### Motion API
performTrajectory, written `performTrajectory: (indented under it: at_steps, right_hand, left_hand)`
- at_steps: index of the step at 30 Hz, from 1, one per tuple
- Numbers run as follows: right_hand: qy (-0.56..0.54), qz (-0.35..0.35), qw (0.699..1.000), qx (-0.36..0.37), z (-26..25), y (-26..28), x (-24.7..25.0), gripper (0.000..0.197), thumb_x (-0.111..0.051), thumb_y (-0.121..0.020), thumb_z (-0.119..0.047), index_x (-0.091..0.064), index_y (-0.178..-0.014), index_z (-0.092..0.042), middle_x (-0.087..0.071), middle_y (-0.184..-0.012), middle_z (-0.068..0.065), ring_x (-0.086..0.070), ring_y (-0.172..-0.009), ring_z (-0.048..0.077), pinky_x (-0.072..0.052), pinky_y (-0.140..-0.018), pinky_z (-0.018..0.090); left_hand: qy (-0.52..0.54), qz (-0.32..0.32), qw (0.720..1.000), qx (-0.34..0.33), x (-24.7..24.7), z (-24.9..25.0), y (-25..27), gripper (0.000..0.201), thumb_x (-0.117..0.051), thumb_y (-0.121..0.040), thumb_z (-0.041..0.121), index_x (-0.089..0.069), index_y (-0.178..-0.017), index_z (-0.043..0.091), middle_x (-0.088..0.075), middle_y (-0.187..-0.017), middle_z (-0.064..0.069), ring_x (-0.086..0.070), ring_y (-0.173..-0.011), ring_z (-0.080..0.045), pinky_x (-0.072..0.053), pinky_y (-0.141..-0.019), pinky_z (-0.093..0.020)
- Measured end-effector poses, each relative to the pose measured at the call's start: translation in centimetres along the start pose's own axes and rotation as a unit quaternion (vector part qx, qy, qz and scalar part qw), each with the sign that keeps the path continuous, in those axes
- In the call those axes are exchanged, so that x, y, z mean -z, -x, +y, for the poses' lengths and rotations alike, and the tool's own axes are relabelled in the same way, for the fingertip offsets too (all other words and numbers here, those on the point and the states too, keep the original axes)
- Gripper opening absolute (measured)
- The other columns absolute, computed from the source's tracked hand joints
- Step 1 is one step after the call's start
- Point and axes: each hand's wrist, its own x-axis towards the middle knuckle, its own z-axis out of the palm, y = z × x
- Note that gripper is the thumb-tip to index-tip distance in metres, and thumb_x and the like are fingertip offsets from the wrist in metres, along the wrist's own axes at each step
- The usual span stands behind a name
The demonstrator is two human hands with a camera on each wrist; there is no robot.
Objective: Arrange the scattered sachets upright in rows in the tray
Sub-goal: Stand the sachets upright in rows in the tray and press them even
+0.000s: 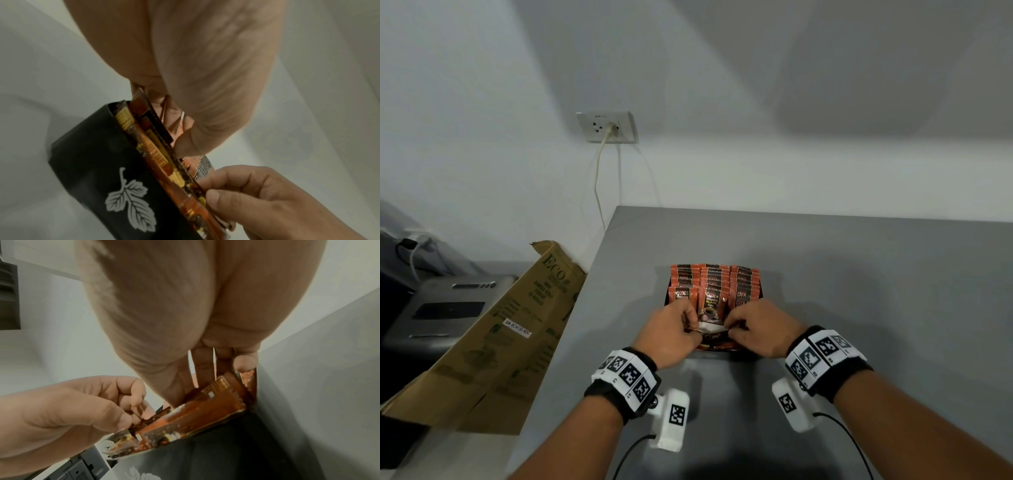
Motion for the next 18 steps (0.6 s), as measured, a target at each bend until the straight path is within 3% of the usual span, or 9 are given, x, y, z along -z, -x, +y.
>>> performTrajectory:
  at_steps: [6, 10, 14, 18]
  right_hand:
    - [0.025, 0.018, 1.0, -0.007, 0.18, -0.19, -0.09, 0.02, -0.059, -0.095, -0.031, -0.074, -0.102, -0.021, -0.071, -0.097, -0.006, -0.062, -0.08, 0.007, -0.05, -0.073, 0.022]
    - [0.064, 0.029, 0.997, 0.009, -0.2, -0.14, -0.27, 0.019, -0.055, -0.095, -0.03, -0.07, -0.105, -0.022, -0.07, -0.1, -0.004, -0.064, -0.086, 0.014, -0.054, -0.079, 0.03]
    - [0.091, 0.011, 0.996, 0.022, -0.54, -0.22, -0.31, 0.023, -0.058, -0.093, -0.031, -0.068, -0.112, -0.022, -0.07, -0.106, -0.002, -0.064, -0.092, 0.015, -0.054, -0.083, 0.032]
    - [0.083, -0.013, 0.996, 0.018, -0.7, -0.09, -0.09, 0.032, -0.066, -0.09, -0.034, -0.067, -0.121, -0.023, -0.069, -0.112, -0.001, -0.064, -0.099, 0.016, -0.053, -0.088, 0.032]
  left_hand:
    - [-0.009, 0.002, 1.0, -0.005, -0.14, 0.01, 0.07, 0.021, -0.069, -0.078, 0.011, -0.055, -0.085, 0.026, -0.066, -0.087, 0.007, -0.064, -0.082, -0.012, -0.054, -0.072, -0.03]
    - [-0.017, 0.007, 1.0, -0.013, -0.21, -0.11, -0.01, 0.019, -0.067, -0.081, 0.012, -0.055, -0.087, 0.026, -0.066, -0.09, 0.007, -0.063, -0.083, -0.011, -0.052, -0.071, -0.027]
    - [-0.02, 0.015, 0.999, -0.022, -0.34, -0.19, -0.13, 0.018, -0.064, -0.084, 0.012, -0.053, -0.086, 0.026, -0.065, -0.089, 0.007, -0.063, -0.083, -0.012, -0.054, -0.074, -0.03]
    - [-0.021, 0.026, 0.999, -0.037, -0.41, -0.34, -0.13, 0.018, -0.062, -0.088, 0.011, -0.053, -0.085, 0.026, -0.066, -0.087, 0.007, -0.063, -0.081, -0.01, -0.053, -0.073, -0.026]
